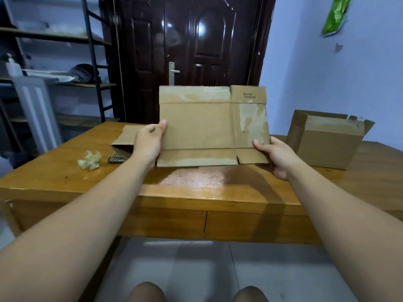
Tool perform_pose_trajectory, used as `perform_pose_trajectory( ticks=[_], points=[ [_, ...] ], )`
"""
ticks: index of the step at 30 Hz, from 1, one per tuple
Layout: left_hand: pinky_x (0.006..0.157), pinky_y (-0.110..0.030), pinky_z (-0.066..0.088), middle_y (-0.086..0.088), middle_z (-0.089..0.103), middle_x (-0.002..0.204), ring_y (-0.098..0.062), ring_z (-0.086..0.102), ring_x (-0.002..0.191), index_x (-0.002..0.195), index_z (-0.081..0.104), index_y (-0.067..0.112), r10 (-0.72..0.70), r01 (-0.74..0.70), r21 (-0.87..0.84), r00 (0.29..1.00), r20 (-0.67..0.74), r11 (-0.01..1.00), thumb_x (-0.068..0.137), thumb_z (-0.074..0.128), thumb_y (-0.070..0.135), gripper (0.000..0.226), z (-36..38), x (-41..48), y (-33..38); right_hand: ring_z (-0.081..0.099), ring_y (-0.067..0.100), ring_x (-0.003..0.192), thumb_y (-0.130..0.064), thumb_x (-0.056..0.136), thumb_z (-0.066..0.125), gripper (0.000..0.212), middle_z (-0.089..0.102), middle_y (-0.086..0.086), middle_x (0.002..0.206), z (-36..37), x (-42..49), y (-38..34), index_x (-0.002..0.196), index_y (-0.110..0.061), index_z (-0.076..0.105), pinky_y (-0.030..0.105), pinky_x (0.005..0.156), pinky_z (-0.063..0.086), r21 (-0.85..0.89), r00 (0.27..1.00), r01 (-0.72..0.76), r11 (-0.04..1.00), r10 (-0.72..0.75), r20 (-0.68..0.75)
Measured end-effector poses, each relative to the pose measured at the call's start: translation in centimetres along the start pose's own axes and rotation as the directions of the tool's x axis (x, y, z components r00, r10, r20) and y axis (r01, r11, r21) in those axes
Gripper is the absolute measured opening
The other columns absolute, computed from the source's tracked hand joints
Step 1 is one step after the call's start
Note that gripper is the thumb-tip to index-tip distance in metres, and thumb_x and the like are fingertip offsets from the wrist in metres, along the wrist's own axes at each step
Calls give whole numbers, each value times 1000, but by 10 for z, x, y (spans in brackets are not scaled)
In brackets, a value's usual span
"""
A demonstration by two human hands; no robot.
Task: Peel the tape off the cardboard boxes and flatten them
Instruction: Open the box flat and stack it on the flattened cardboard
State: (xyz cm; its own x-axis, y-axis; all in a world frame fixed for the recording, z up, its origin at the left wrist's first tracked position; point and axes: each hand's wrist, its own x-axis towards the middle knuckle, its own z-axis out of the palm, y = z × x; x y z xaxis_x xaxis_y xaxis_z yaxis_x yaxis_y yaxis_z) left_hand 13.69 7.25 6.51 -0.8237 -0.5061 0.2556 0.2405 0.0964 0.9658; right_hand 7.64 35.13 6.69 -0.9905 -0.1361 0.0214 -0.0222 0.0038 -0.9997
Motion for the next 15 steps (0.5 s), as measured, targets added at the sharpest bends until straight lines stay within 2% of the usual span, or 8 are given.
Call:
perform_pose_trajectory(
  ticks=[2,3,5,7,8,10,13,15],
  points=[
    [81,-32,50,-3,67,105,-17,62,95,110,64,13,105,-62,256,982,-158,965,102,39,28,30,-15,17,-10,62,14,78,-14,94,61,8,67,-3,91,8,8,-1,96,-22,60,29,63,51,94,998,8,996,-2,-64],
    [90,-36,48,-5,64,116,-23,59,106,116,62,14,162,-77,421,972,-170,904,102,39,22,29,-23,25,-19,62,14,77,-14,94,62,8,67,-2,90,10,13,0,94,-21,59,30,64,50,142,994,5,990,10,-105],
    [108,-43,35,-9,46,143,-31,42,130,133,52,18,156,-51,736,985,-74,675,99,44,20,35,-38,38,-41,62,15,77,-14,93,63,8,66,-1,88,14,23,2,92,-20,58,31,65,50,208,986,-14,978,48,-159],
    [116,-50,12,-7,19,159,-36,14,145,146,34,27,45,-23,912,999,5,410,98,45,39,51,-50,44,-60,63,17,79,-15,90,67,10,67,1,92,20,30,6,96,-17,59,31,64,50,210,977,-36,977,79,-199],
    [116,-53,5,-7,9,161,-39,5,146,149,28,31,1,-14,946,1000,14,325,97,42,50,57,-54,45,-67,64,20,82,-16,87,69,18,67,4,95,24,34,9,102,-13,60,32,66,51,211,970,-51,976,99,-223],
    [115,-55,3,-10,4,161,-42,2,145,150,20,35,-57,7,966,998,8,260,93,33,63,65,-60,49,-77,64,25,85,-15,83,73,31,68,9,100,32,40,15,110,-7,60,35,70,52,251,953,-70,966,139,-268],
    [116,-54,5,-15,1,160,-44,1,144,151,13,39,-132,42,977,991,-14,209,89,29,71,72,-62,52,-91,62,22,70,-11,87,69,11,65,8,86,47,49,22,92,-9,59,34,59,50,301,952,-103,948,182,-247],
    [116,-54,8,-12,1,161,-46,-2,144,150,10,44,-200,65,983,979,-29,174,86,27,76,74,-62,51,-97,60,20,67,-10,91,64,8,63,7,82,55,54,27,89,-10,57,32,55,48,327,954,-117,938,198,-225]
  ],
)
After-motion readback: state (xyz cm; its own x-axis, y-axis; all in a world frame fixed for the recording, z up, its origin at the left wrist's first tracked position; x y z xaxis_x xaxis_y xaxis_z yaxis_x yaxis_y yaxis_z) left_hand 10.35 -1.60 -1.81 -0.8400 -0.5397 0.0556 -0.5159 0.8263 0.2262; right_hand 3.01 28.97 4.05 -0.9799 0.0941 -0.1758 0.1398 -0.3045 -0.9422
